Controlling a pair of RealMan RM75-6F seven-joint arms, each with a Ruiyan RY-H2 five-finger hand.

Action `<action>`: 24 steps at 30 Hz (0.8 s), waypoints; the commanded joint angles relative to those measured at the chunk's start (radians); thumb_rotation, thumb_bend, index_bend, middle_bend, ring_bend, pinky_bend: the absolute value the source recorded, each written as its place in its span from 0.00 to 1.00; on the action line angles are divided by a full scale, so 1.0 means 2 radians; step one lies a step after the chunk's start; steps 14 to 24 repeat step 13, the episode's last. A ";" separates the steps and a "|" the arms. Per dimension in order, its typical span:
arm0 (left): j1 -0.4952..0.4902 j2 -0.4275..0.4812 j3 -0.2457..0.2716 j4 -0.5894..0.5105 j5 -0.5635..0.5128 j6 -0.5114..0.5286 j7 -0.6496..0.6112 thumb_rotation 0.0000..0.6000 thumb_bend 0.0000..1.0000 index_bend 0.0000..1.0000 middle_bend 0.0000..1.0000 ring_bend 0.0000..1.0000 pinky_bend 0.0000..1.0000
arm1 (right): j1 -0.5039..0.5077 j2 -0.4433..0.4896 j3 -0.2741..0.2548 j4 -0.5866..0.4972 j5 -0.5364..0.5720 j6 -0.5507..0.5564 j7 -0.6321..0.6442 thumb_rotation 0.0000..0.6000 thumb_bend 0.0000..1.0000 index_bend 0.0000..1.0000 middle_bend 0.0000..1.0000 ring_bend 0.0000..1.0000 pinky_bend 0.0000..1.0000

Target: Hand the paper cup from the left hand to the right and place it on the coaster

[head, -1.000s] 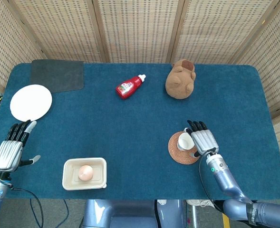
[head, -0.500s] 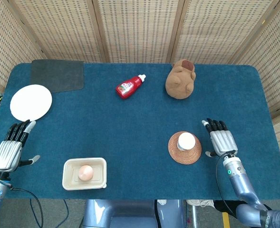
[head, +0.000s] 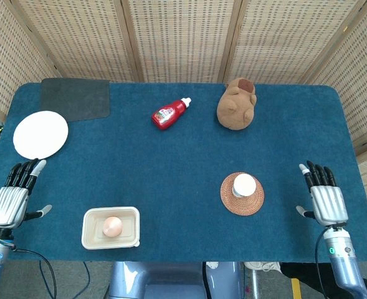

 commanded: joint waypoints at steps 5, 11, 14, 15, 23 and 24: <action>0.005 0.006 0.002 -0.021 0.004 0.007 0.012 1.00 0.13 0.00 0.00 0.00 0.00 | -0.051 -0.007 -0.011 0.041 -0.039 0.066 0.016 1.00 0.02 0.00 0.00 0.00 0.00; 0.013 0.010 0.004 -0.037 0.003 0.015 0.021 1.00 0.13 0.00 0.00 0.00 0.00 | -0.068 0.000 -0.003 0.048 -0.058 0.083 0.051 1.00 0.02 0.00 0.00 0.00 0.00; 0.014 0.011 0.003 -0.038 0.005 0.018 0.022 1.00 0.13 0.00 0.00 0.00 0.00 | -0.071 0.001 -0.001 0.047 -0.062 0.084 0.057 1.00 0.02 0.00 0.00 0.00 0.00; 0.014 0.011 0.003 -0.038 0.005 0.018 0.022 1.00 0.13 0.00 0.00 0.00 0.00 | -0.071 0.001 -0.001 0.047 -0.062 0.084 0.057 1.00 0.02 0.00 0.00 0.00 0.00; 0.014 0.011 0.003 -0.038 0.005 0.018 0.022 1.00 0.13 0.00 0.00 0.00 0.00 | -0.071 0.001 -0.001 0.047 -0.062 0.084 0.057 1.00 0.02 0.00 0.00 0.00 0.00; 0.014 0.011 0.003 -0.038 0.005 0.018 0.022 1.00 0.13 0.00 0.00 0.00 0.00 | -0.071 0.001 -0.001 0.047 -0.062 0.084 0.057 1.00 0.02 0.00 0.00 0.00 0.00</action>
